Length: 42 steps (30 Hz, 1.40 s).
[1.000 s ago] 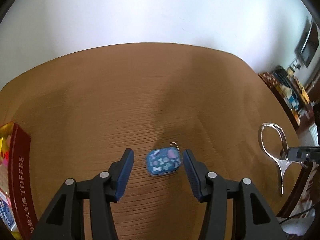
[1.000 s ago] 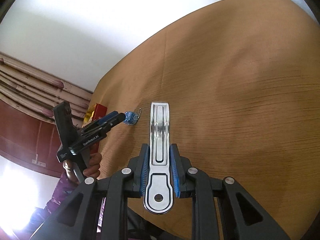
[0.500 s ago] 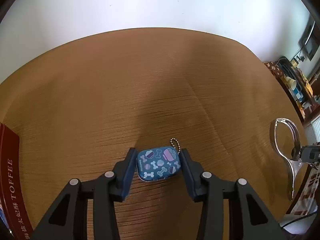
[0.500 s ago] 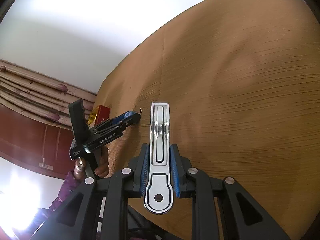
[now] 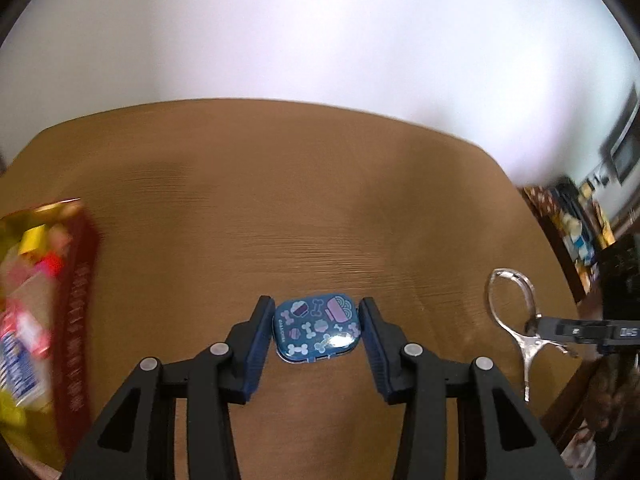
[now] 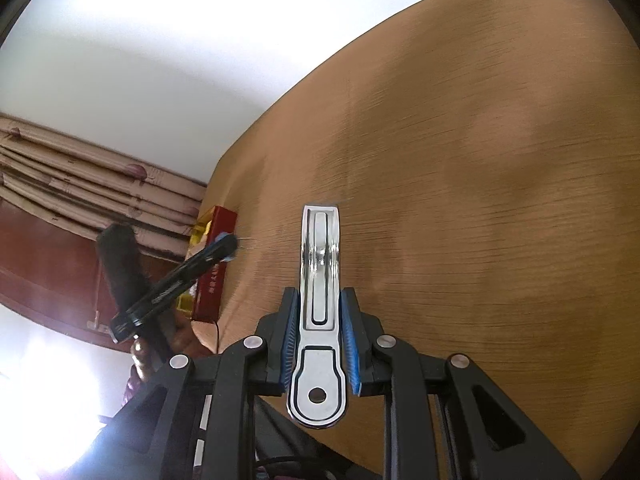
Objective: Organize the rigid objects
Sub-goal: 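Carry the keychain case into the tin and open the left gripper, then carry the silver clip into the tin and open the right gripper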
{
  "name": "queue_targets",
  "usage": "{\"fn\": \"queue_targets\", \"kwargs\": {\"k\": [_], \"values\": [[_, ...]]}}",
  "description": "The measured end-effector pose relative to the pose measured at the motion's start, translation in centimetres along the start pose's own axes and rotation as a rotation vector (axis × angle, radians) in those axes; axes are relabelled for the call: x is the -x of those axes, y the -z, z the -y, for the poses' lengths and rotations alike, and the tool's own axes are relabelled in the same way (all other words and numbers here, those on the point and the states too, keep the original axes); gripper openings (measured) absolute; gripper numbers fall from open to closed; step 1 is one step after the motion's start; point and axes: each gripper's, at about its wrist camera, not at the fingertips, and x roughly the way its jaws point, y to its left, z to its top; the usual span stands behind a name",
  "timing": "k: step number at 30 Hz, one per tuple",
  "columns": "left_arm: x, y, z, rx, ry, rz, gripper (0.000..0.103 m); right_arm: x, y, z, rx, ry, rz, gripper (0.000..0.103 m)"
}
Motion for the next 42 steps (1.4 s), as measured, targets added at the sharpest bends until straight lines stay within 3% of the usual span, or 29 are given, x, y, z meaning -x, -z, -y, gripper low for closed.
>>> {"fn": "queue_targets", "kwargs": {"k": [4, 10, 14, 18, 25, 33, 37, 42], "values": [[4.9, 0.6, -4.4, 0.080, -0.057, 0.047, 0.044, -1.0, 0.1, -2.1, 0.031, -0.018, -0.018, 0.020], [11.8, 3.2, -14.5, 0.199, -0.280, 0.069, 0.044, -3.2, -0.1, -5.7, 0.068, -0.066, -0.053, 0.020], [12.5, 4.7, -20.3, 0.245, -0.408, 0.054, 0.044, -5.2, -0.2, -8.2, 0.113, -0.087, -0.088, 0.020], [12.0, 5.9, -24.9, 0.278, -0.408, 0.005, 0.044, -7.0, 0.1, -10.3, 0.151, -0.099, -0.127, 0.020], [10.2, 6.7, -25.4, 0.313, -0.417, -0.011, 0.044, -9.5, 0.7, -13.2, 0.186, -0.126, -0.186, 0.020], [9.5, 7.3, -24.2, 0.262, -0.459, -0.021, 0.047, -12.8, 1.2, -18.6, 0.265, -0.174, -0.235, 0.021], [10.3, 7.1, -23.5, 0.263, -0.444, 0.016, 0.048, -14.4, 1.3, -21.4, 0.308, -0.208, -0.260, 0.021], [13.5, 7.6, -22.3, 0.326, -0.430, 0.118, 0.048, -17.8, 1.2, -24.9, 0.364, -0.257, -0.300, 0.021]]}}
